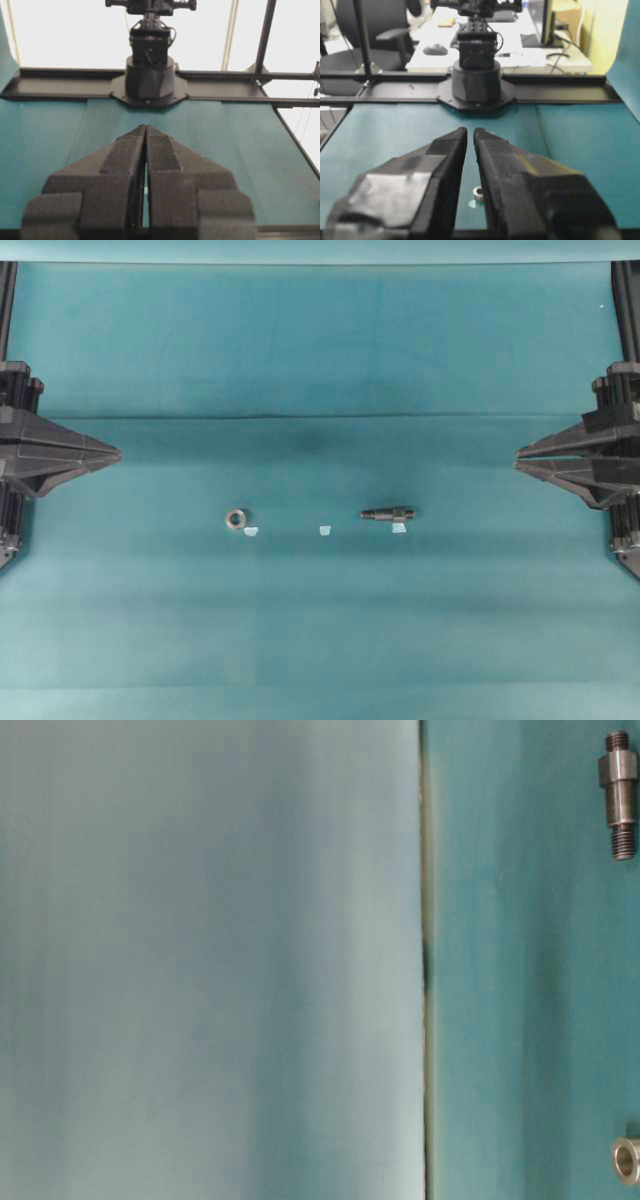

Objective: Insert the washer onto the shaft with both hands.

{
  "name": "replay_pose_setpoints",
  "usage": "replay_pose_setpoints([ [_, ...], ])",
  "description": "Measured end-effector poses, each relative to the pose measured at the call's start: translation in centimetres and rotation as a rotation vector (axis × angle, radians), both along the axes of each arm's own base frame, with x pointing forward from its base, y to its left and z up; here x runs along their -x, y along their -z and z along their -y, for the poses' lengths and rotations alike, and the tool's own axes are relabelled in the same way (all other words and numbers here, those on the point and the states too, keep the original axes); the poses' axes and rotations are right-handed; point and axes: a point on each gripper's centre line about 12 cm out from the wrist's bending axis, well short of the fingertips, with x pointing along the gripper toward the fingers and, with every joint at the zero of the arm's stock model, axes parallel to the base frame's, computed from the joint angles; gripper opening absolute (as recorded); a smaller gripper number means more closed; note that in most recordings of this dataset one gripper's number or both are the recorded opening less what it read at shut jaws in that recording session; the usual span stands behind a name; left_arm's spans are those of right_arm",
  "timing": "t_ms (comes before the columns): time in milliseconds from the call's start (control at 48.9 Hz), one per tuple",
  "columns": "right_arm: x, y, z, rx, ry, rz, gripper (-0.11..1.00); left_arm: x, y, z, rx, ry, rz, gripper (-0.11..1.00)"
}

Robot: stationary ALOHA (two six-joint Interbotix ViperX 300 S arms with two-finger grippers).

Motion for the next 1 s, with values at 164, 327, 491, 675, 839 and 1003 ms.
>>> replay_pose_setpoints([
  [164, -0.1, 0.5, 0.2, -0.088, 0.008, -0.043, -0.07, -1.3, -0.4, 0.0, 0.058, 0.005, -0.071, 0.02],
  [327, -0.3, 1.4, 0.2, -0.185, 0.012, -0.134, -0.09, -2.4, 0.0, 0.0, 0.084, 0.001, -0.158, 0.02],
  [491, -1.0, 2.3, 0.1, -0.207, 0.018, -0.254, -0.09, -3.8, 1.1, 0.2, 0.084, 0.003, -0.267, 0.02],
  [675, -2.4, 3.8, 0.0, -0.208, 0.027, -0.424, -0.09, -6.0, 2.7, 0.7, 0.093, 0.01, -0.452, 0.02],
  [839, -4.1, 5.6, -0.1, -0.209, 0.04, -0.597, -0.09, -7.9, 3.8, 0.8, 0.095, 0.003, -0.598, 0.02],
  [1003, -5.9, 7.4, -0.1, -0.206, 0.05, -0.749, -0.09, -9.6, 4.8, 0.9, 0.092, -0.005, -0.73, 0.02],
])
